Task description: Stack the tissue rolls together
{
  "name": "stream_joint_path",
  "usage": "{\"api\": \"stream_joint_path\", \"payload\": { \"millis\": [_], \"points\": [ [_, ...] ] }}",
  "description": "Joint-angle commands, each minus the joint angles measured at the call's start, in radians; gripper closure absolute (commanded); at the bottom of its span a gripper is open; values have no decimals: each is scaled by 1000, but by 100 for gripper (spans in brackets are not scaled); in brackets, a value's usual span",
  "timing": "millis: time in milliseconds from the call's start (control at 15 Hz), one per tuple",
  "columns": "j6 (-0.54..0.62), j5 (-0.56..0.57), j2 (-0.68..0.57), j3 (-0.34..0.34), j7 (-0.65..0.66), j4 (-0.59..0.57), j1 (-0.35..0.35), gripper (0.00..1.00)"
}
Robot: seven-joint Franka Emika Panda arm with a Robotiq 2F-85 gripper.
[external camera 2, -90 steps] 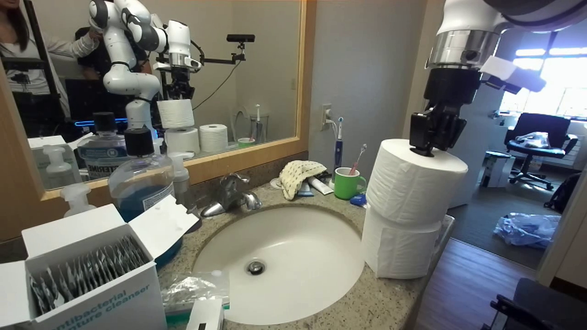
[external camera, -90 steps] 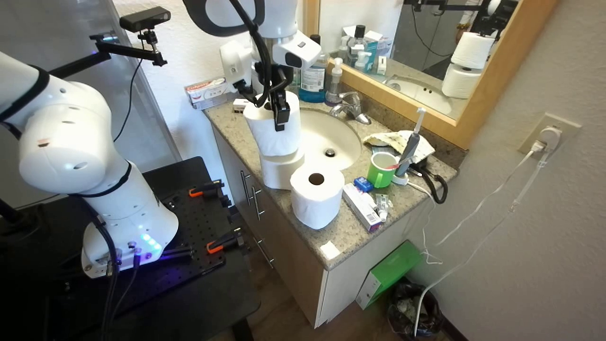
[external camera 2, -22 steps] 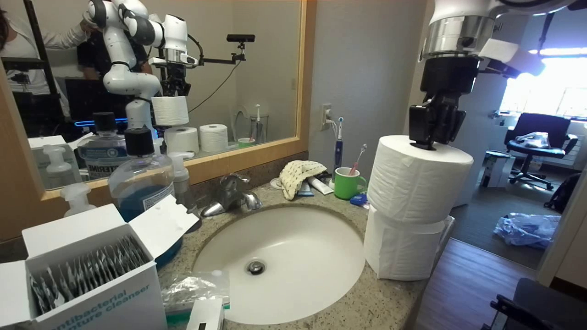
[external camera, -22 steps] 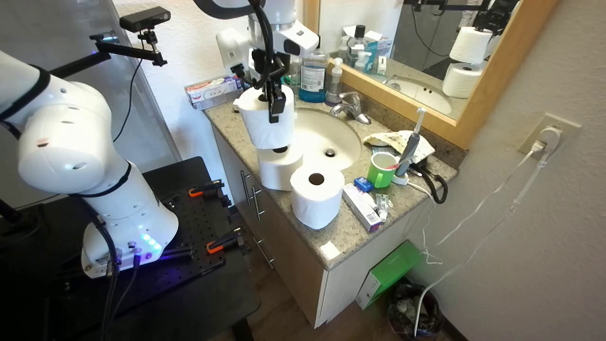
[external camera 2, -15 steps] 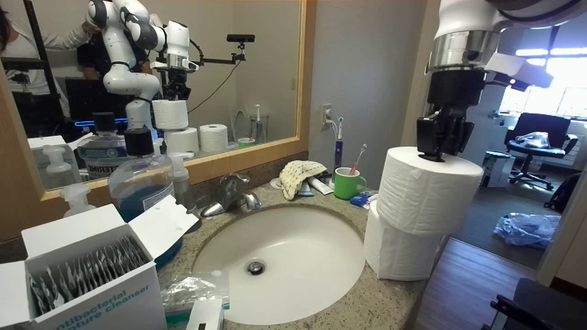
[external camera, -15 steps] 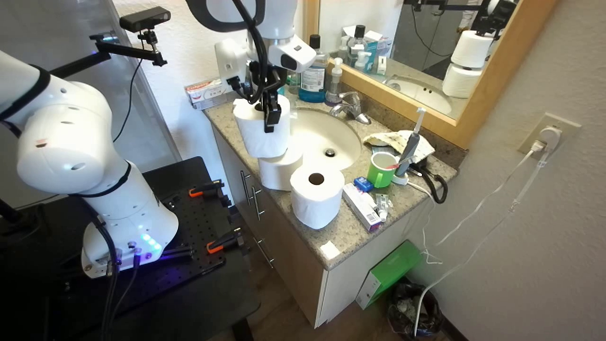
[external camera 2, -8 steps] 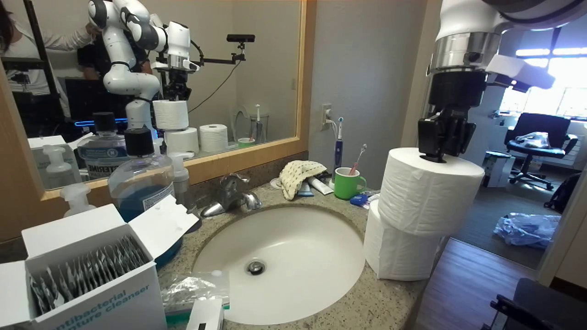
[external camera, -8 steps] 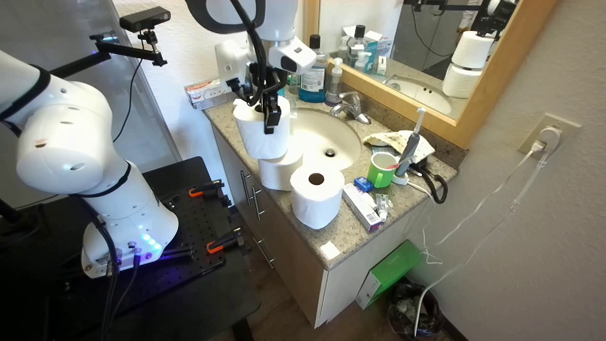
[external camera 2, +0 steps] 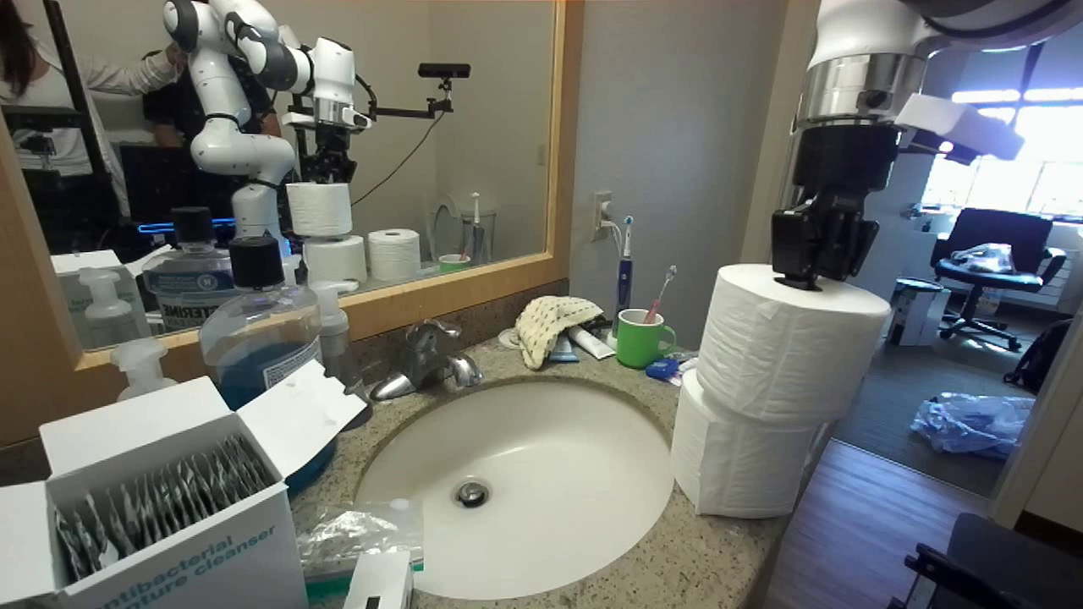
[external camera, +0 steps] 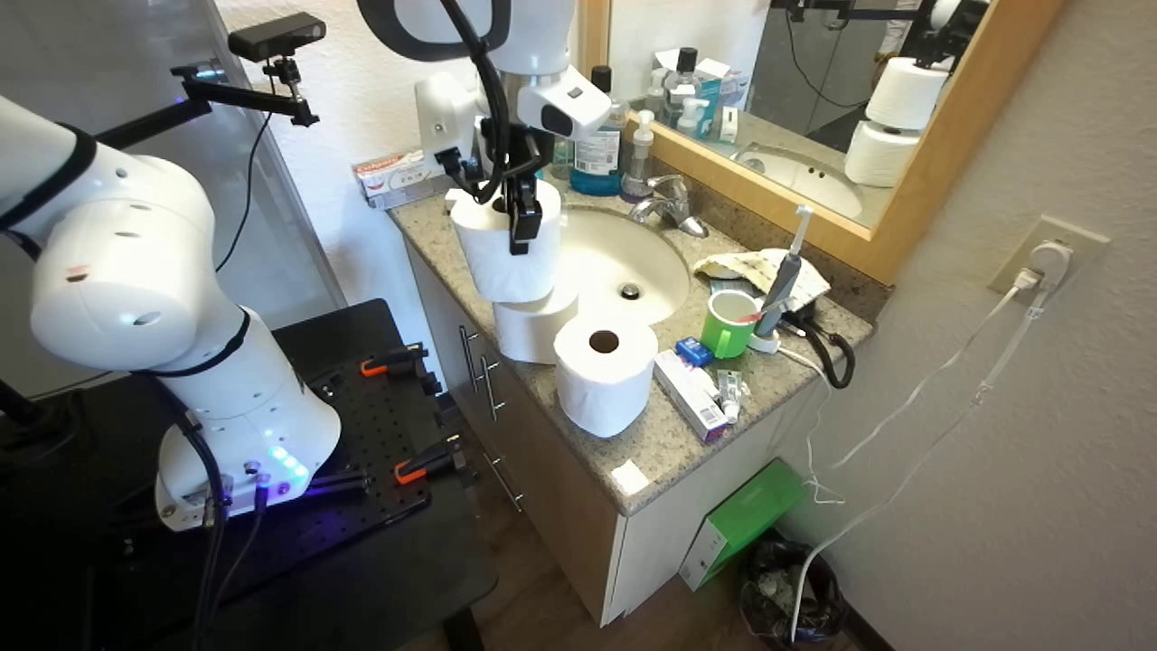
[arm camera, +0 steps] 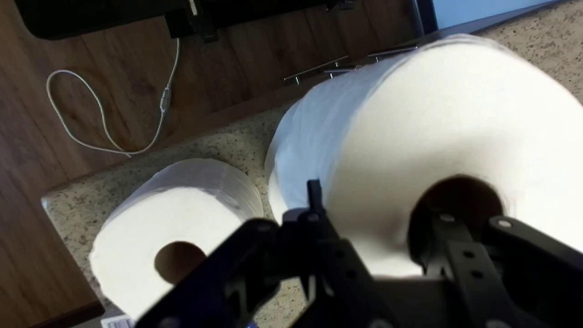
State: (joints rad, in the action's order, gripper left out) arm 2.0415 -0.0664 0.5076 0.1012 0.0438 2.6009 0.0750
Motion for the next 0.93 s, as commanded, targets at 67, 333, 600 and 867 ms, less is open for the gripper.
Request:
{"api": "stream_joint_path", "payload": {
  "millis": [67,333,600,867],
  "points": [
    [-25,-10,-21,8,-17,-45,11,86],
    [-16,-14,-52,2,-18,-71,2,86],
    [-8,-23,-82,9,-30,-83,-3,86],
    [7,-26,-91,14,-37,-66,0,86]
  ]
}}
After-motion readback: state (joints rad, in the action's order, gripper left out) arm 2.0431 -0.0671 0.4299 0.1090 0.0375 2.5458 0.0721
